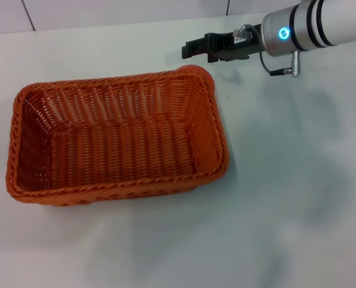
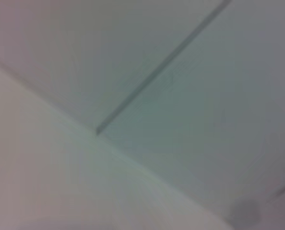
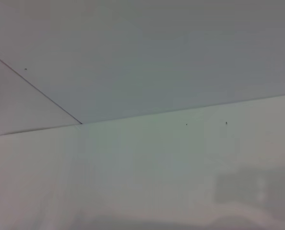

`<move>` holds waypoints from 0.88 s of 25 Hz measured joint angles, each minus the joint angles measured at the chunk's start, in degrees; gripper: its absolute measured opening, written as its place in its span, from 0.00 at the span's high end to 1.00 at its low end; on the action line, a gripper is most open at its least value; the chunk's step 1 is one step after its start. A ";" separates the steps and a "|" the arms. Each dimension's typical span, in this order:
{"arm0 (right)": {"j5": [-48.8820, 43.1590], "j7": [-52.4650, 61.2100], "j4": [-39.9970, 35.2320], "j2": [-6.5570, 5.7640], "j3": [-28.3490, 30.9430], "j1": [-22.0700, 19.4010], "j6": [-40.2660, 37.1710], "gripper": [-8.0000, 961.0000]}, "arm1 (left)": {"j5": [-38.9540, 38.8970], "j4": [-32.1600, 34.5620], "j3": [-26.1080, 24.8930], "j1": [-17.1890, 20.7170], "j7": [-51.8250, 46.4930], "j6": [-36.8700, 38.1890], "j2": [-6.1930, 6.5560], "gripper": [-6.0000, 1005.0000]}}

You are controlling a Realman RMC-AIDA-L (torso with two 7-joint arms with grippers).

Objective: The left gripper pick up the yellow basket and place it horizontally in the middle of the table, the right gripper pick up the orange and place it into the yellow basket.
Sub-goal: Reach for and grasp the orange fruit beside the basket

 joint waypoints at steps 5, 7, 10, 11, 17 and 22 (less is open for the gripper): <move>0.01 0.07 0.71 0.15 -0.18 0.33 0.08 0.21 | -10.90 -0.03 -0.35 2.40 4.55 2.44 0.35 0.25; 0.01 0.08 1.12 0.25 -0.22 0.49 0.31 0.22 | -14.33 -0.18 -0.35 2.86 6.32 3.33 0.26 0.25; -0.10 0.10 1.51 0.45 -0.29 0.74 0.63 0.22 | -17.84 -0.34 -0.37 3.09 8.35 4.64 0.16 0.25; -0.17 0.10 1.53 0.51 -0.33 0.80 0.72 0.22 | -18.36 -0.37 -0.38 3.03 8.54 4.92 0.16 0.25; -0.31 0.12 2.06 0.67 -0.59 0.99 1.23 0.22 | -18.71 -0.47 -0.05 2.66 8.67 5.54 -0.06 0.25; -0.42 0.12 2.92 0.66 -1.47 1.03 2.00 0.33 | -18.85 -0.58 -0.37 2.88 8.70 5.54 -0.18 0.25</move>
